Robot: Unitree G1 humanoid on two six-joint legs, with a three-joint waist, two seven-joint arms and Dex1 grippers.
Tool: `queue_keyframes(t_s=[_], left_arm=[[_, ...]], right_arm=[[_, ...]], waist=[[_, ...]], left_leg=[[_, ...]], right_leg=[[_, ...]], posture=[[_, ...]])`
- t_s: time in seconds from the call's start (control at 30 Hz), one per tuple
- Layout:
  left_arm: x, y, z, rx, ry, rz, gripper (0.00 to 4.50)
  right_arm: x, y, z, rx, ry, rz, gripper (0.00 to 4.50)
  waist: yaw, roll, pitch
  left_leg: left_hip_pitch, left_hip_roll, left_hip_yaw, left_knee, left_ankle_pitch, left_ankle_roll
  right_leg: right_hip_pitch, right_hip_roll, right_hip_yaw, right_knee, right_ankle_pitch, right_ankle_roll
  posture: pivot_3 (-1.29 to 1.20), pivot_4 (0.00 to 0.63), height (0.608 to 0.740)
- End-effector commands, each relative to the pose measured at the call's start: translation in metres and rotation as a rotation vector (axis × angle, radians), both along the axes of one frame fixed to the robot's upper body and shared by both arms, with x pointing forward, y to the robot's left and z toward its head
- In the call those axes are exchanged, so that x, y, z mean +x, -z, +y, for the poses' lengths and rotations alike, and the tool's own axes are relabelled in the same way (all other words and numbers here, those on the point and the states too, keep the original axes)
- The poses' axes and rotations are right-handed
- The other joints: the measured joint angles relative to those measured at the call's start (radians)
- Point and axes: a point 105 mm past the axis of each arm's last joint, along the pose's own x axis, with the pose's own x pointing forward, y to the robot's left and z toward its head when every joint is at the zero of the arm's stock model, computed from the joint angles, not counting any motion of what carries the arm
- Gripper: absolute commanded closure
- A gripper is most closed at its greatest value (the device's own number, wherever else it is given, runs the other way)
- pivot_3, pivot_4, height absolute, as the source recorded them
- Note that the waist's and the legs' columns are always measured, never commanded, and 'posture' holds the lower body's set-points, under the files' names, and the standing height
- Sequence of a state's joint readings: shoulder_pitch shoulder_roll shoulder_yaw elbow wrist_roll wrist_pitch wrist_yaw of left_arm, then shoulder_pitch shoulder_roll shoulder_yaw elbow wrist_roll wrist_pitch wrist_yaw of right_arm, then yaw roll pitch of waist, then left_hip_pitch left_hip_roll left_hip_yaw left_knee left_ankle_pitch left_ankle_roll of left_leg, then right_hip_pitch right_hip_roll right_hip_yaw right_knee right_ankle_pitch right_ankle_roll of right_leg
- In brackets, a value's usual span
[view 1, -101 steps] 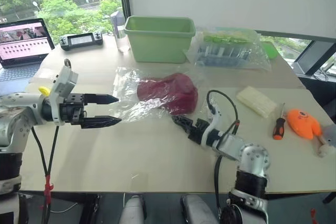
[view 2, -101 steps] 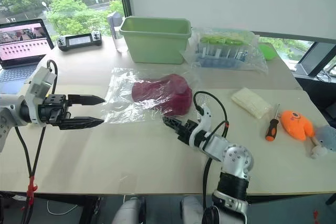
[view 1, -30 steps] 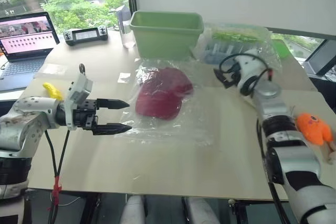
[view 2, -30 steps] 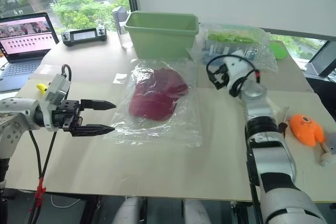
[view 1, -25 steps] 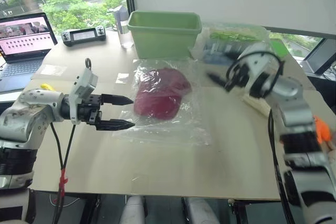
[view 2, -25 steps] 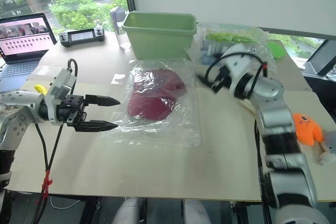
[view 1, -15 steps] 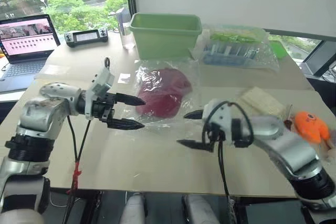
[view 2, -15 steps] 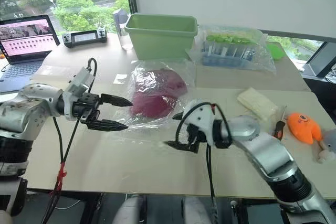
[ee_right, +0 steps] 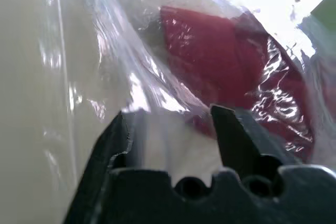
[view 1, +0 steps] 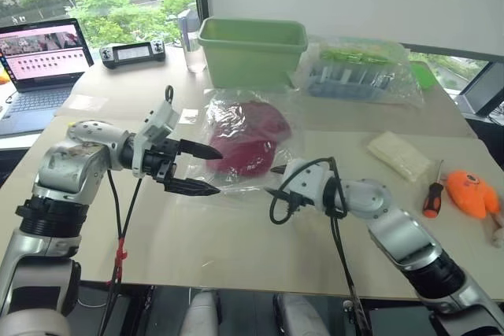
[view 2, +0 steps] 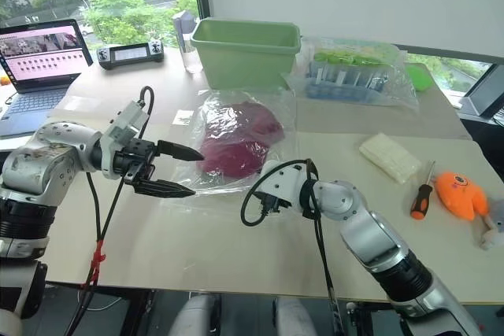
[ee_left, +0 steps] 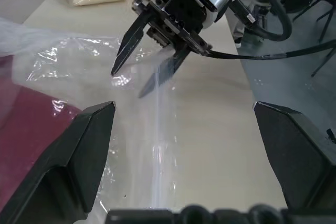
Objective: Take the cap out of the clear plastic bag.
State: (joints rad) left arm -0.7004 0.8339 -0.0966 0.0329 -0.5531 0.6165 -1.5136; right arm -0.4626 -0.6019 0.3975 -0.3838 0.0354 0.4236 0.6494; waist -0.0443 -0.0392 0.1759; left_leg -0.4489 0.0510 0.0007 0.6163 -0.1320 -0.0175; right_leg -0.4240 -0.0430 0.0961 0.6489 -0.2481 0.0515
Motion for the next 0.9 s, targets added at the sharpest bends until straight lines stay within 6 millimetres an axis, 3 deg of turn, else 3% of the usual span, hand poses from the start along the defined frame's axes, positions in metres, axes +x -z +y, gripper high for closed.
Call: queue_keyframes(t_s=[0.03,0.1,0.2,0.33,0.43,0.6,0.73,0.8,0.9], left_arm=[[-0.008,-0.022,-0.007,-0.038,0.033,-0.035,0.0],[-0.017,-0.042,-0.014,-0.135,0.061,0.031,0.0],[-0.037,-0.067,-0.017,-0.271,0.145,0.131,0.0],[-0.057,-0.071,-0.017,-0.32,0.165,0.224,0.0],[-0.069,-0.064,-0.018,-0.336,0.153,0.31,0.0],[-0.085,-0.021,-0.023,-0.231,0.054,0.385,0.0],[-0.076,0.011,-0.023,-0.109,-0.092,0.298,0.0],[-0.068,0.011,-0.024,-0.124,-0.134,0.237,0.0],[-0.051,-0.014,-0.022,-0.244,-0.187,0.202,0.0]], right_arm=[[0.006,-0.037,0.005,0.063,-0.016,-0.146,3.81],[0.009,-0.044,0.01,0.095,-0.022,-0.16,4.44],[0.021,-0.05,0.015,0.123,0.003,-0.187,4.44],[0.046,-0.054,0.018,0.133,0.089,-0.227,4.44],[0.056,-0.054,0.023,0.138,0.11,-0.238,4.44],[0.063,-0.056,0.032,0.161,0.114,-0.238,4.44],[0.063,-0.058,0.035,0.176,0.11,-0.233,4.44],[0.062,-0.057,0.037,0.17,0.097,-0.229,4.44],[0.06,-0.055,0.035,0.157,0.079,-0.209,4.44]], waist=[[0.0,0.0,0.0],[0.001,0.0,0.0],[0.001,-0.001,0.0],[-0.006,-0.001,0.0],[-0.006,-0.001,0.0],[-0.01,-0.001,0.0],[-0.009,-0.001,0.0],[-0.007,-0.001,0.0],[0.003,-0.001,0.0]], left_leg=[[0.0,0.0,0.0,0.0,0.0,0.0],[0.0,0.0,0.0,0.0,0.0,0.0],[0.0,0.0,-0.001,0.0,0.0,0.0],[0.0,0.0,-0.001,0.0,0.0,0.0],[0.002,0.0,-0.002,0.0,0.0,0.0],[0.003,0.0,-0.001,0.0,0.0,0.0],[0.004,0.0,-0.002,0.0,0.001,-0.001],[0.006,0.0,-0.001,0.0,0.001,-0.001],[0.006,0.0,-0.001,0.0,0.001,-0.002]], right_leg=[[0.0,0.0,0.0,0.0,0.0,0.0],[0.0,0.0,0.0,0.0,0.0,0.0],[0.0,0.0,-0.001,0.0,0.0,0.001],[0.001,0.0,0.0,0.0,0.0,0.001],[0.001,0.0,0.0,0.002,0.0,0.0],[0.001,0.0,0.0,0.005,0.001,-0.001],[0.001,0.0,0.0,0.007,0.002,-0.006],[0.002,0.0,0.0,0.007,0.002,-0.005],[0.002,0.0,0.0,0.007,0.001,-0.007]], posture=[[0.0,0.15,0.737],[0.0,0.15,0.737],[0.0,0.15,0.737],[0.0,0.15,0.737],[0.0,0.15,0.737],[0.0,0.15,0.737],[0.0,0.15,0.737],[0.0,0.15,0.737],[0.0,0.15,0.737]])
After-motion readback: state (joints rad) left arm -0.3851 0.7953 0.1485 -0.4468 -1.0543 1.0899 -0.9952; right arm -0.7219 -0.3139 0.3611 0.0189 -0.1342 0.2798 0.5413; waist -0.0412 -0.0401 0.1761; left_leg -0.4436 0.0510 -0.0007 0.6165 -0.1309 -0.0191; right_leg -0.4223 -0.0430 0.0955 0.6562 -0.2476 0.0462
